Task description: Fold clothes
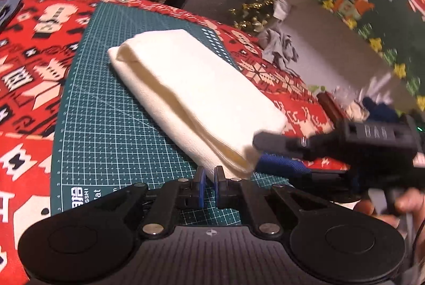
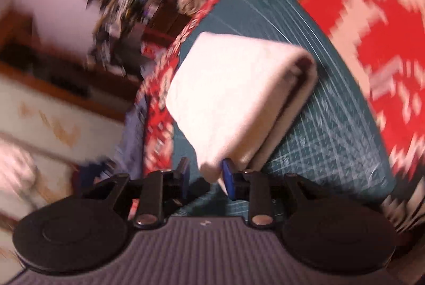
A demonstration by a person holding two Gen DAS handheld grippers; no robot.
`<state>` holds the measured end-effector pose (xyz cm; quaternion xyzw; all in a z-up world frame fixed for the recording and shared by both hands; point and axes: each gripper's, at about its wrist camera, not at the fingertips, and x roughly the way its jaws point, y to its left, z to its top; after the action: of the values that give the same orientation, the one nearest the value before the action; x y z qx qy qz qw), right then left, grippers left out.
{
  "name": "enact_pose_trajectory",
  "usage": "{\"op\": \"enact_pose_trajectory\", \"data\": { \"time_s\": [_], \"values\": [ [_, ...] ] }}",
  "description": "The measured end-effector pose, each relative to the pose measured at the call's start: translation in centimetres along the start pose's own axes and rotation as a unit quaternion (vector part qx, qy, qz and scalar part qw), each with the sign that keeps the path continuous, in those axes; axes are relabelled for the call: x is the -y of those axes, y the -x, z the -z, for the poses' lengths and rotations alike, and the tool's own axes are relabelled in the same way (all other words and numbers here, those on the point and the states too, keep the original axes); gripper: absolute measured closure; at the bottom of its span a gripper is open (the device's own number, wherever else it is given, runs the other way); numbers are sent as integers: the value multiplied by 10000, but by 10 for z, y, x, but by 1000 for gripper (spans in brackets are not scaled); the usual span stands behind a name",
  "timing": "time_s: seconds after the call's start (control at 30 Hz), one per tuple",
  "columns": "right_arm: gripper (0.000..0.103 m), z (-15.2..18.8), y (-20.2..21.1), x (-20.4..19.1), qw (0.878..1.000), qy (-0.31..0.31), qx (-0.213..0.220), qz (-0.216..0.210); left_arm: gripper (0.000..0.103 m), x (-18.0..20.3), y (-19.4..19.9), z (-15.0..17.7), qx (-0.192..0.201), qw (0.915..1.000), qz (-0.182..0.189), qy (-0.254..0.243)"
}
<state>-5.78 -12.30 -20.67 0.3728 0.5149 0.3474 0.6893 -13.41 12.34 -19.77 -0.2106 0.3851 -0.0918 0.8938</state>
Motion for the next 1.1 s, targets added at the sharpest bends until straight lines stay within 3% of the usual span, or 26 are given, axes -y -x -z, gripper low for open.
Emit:
{"op": "enact_pose_trajectory", "data": {
  "time_s": [0.13, 0.23, 0.27, 0.3, 0.33, 0.37, 0.6, 0.73, 0.9, 0.97, 1.03, 1.1],
  "values": [
    [73, 5, -4, 37, 9892, -1341, 75, -595, 98, 0, -3, 2, 12, 9999, 130, -8],
    [73, 11, -9, 52, 9798, -1787, 79, -896, 98, -3, -3, 3, -4, 9998, 164, 65],
    [74, 12, -10, 53, 9804, -1767, 90, -868, 98, -4, -4, 3, -23, 9998, 175, 111],
    [80, 12, -11, 52, 9817, -1718, 102, -817, 98, -5, -5, 3, -41, 9997, 185, 157],
    [93, 12, -12, 51, 9829, -1670, 113, -767, 98, -6, -6, 2, -60, 9996, 195, 202],
    [96, 13, -13, 49, 9843, -1609, 118, -718, 98, -7, -7, 2, -75, 9994, 213, 269],
    [98, 19, -2, 19, 9935, -970, 117, -582, 98, -12, -10, 2, -117, 9972, 375, 634],
    [98, 21, -3, 28, 9927, -1136, 19, -414, 98, -13, -11, 1, -148, 9969, 381, 667],
    [98, 23, -3, 14, 9963, -828, 27, -240, 97, -23, -1, -2, -50, 9952, 405, 888],
    [98, 23, -4, 10, 9968, -770, 19, -196, 97, -38, 8, -7, 63, 9895, 620, 1304],
    [98, 23, -7, 9, 9969, -759, 24, -194, 96, -60, 14, -14, 225, 9760, 936, 1956],
    [98, 23, -10, 8, 9970, -747, 29, -192, 86, -78, 16, -23, 390, 9632, 1107, 2418]
  ]
}}
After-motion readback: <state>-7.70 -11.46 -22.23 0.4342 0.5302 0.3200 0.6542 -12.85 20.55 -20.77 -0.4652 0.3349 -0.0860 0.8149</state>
